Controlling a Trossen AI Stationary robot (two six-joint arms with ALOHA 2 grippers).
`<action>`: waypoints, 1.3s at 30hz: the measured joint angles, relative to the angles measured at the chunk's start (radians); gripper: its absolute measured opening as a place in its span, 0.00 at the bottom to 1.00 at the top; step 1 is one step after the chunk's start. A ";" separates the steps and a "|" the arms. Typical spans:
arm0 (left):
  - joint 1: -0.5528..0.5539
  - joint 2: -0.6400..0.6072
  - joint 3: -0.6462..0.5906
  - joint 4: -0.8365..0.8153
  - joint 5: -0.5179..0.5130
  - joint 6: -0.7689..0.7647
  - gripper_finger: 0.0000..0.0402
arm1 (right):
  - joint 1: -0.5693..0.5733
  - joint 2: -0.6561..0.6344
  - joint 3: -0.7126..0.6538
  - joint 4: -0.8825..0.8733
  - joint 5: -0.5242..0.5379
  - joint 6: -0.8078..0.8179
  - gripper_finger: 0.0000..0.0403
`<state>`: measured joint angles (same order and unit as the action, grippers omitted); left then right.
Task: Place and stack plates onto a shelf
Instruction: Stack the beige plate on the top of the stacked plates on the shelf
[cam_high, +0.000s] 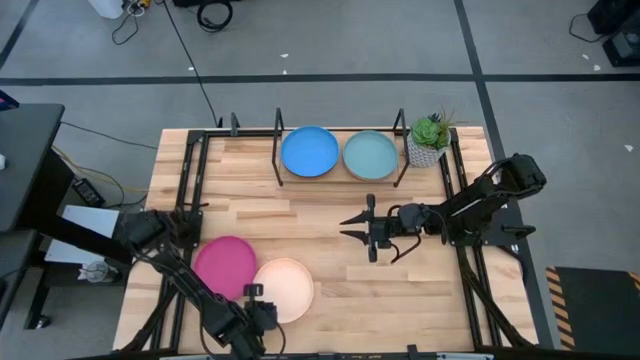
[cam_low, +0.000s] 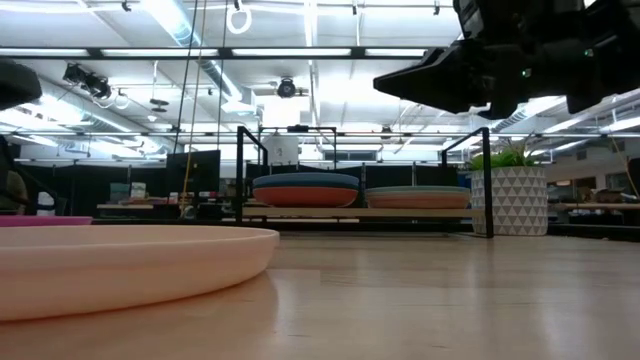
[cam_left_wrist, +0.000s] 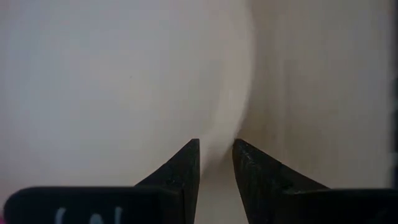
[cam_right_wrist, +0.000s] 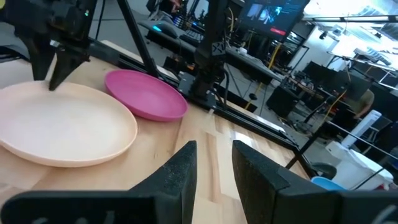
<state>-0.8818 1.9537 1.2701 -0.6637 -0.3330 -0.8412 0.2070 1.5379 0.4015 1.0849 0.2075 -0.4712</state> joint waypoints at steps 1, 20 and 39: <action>0.000 0.006 0.000 -0.009 -0.001 0.000 0.25 | -0.001 0.000 0.000 0.000 0.000 0.002 0.27; 0.011 0.013 0.002 -0.019 0.021 0.063 0.04 | 0.000 0.000 0.000 -0.021 -0.003 0.067 0.27; 0.152 -0.056 0.000 0.046 -0.017 0.460 0.04 | 0.075 0.000 0.000 -0.107 0.112 0.172 0.27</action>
<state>-0.7299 1.8977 1.2701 -0.6173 -0.3499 -0.3813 0.2821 1.5379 0.4019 0.9778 0.3198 -0.2988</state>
